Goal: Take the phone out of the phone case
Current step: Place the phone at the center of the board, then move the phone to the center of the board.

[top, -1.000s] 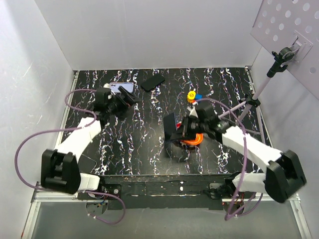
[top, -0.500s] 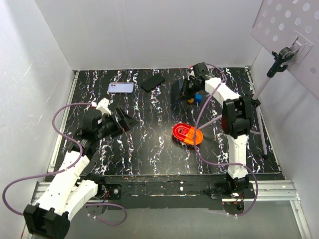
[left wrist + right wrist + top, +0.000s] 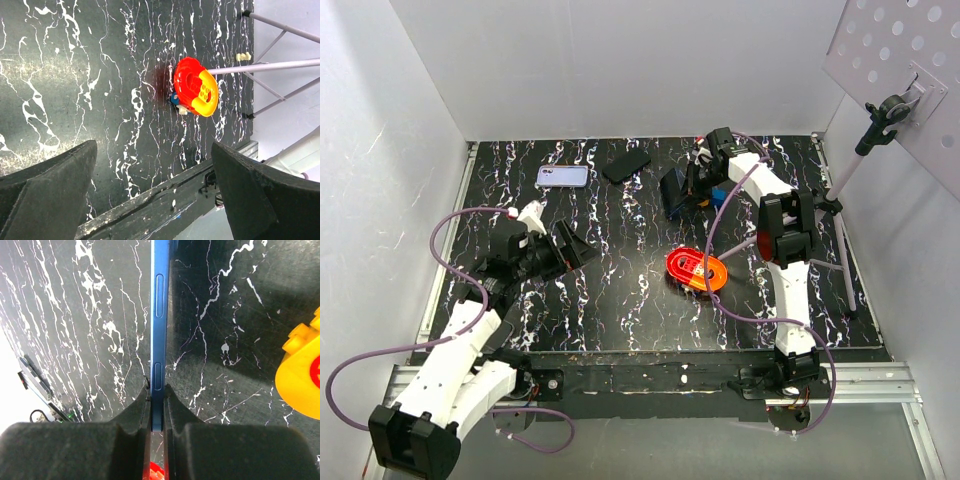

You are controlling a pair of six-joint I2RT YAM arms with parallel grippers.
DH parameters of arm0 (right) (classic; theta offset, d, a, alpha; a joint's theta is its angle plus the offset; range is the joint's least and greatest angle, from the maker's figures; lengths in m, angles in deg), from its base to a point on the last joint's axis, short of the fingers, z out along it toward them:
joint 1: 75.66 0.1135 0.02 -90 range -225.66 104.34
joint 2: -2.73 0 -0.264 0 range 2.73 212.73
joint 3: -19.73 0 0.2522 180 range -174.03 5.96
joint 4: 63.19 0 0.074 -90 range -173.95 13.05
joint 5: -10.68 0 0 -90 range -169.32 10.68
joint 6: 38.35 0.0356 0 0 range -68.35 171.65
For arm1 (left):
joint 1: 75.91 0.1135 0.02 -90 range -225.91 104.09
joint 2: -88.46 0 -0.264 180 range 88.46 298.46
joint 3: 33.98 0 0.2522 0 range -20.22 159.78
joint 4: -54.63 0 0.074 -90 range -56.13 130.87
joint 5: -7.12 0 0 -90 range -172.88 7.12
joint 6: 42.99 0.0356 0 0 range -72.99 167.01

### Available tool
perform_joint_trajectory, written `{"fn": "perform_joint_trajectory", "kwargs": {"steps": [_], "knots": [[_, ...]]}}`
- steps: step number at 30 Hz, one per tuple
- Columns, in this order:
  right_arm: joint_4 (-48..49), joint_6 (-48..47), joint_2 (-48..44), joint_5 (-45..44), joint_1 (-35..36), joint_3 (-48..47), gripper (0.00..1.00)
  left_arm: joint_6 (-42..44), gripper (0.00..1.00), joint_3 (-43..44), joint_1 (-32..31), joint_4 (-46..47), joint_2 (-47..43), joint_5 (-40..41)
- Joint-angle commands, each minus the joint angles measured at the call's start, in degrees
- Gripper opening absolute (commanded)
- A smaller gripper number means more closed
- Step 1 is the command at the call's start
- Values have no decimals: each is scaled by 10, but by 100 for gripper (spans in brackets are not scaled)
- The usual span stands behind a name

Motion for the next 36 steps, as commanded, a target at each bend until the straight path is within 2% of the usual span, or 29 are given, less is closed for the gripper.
{"fn": "perform_joint_trajectory", "kwargs": {"steps": [1,7,10,18,20,24,28,32,36], "knots": [[6,-12,-9,8,-1,-6,15,14,98,23,-1,-3,8,-11],[-22,-18,-8,-45,-1,-27,32,28,98,56,-1,-4,28,-19],[-51,-32,-12,-62,0,-52,37,31,98,85,-2,-8,62,-28],[-138,-59,-132,-139,23,-57,49,31,98,141,0,48,201,-52],[-136,-59,-192,-129,41,4,50,44,98,175,0,57,260,-28],[-39,-26,-345,-114,93,208,51,69,97,245,0,101,387,6],[31,19,-453,-104,140,376,51,84,96,331,12,148,506,23],[52,39,-537,-119,178,442,51,118,96,450,26,143,638,59],[65,62,-618,-108,187,469,51,136,95,563,44,128,754,25]]}}
